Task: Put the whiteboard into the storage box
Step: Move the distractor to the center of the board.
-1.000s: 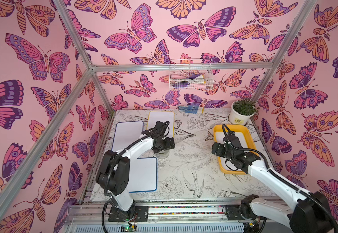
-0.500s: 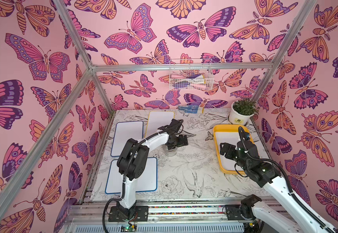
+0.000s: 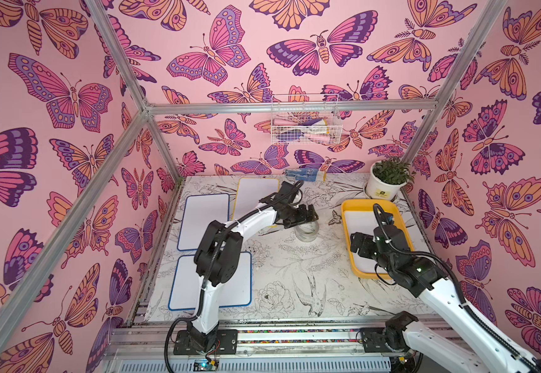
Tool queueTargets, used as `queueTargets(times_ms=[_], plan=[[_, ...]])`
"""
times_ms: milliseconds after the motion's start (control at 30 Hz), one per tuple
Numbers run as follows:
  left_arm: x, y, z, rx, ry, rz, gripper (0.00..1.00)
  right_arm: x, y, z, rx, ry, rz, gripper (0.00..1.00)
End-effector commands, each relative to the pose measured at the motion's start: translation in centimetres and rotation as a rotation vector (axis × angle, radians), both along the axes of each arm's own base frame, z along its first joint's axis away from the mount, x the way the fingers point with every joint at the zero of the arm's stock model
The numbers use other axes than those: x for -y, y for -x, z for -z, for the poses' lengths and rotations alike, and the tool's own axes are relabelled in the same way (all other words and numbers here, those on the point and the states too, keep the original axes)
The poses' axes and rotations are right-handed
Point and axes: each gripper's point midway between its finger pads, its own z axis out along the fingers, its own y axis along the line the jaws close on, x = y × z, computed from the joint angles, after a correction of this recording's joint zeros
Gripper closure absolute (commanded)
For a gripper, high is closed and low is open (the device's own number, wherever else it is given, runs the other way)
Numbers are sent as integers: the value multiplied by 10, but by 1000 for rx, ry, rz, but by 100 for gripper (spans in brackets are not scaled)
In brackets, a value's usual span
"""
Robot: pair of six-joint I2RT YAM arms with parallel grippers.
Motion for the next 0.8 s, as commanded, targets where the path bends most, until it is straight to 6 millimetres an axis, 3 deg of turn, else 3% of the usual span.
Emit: queueTargets(times_ms=[0, 267, 367, 467, 567, 667, 767], plan=[[-25, 14, -29, 65, 31, -3, 2, -37, -8, -7, 16, 0, -76, 7], [-144, 56, -19, 0, -150, -248, 2, -141, 0, 51, -119, -11, -218, 8], [-173, 63, -16, -19, -210, -303, 3, -171, -1, 75, -172, -54, -236, 8], [-187, 65, -12, -39, -214, -337, 3, -192, -9, 95, -204, -88, -238, 9], [-190, 67, -11, -42, -209, -341, 3, -198, -24, 117, -235, -21, -198, 9], [-192, 65, -13, -41, -203, -344, 3, -203, -47, 123, -224, 42, -183, 9], [-191, 62, -15, -40, -195, -346, 3, -201, -85, 134, -234, -11, -148, 9]])
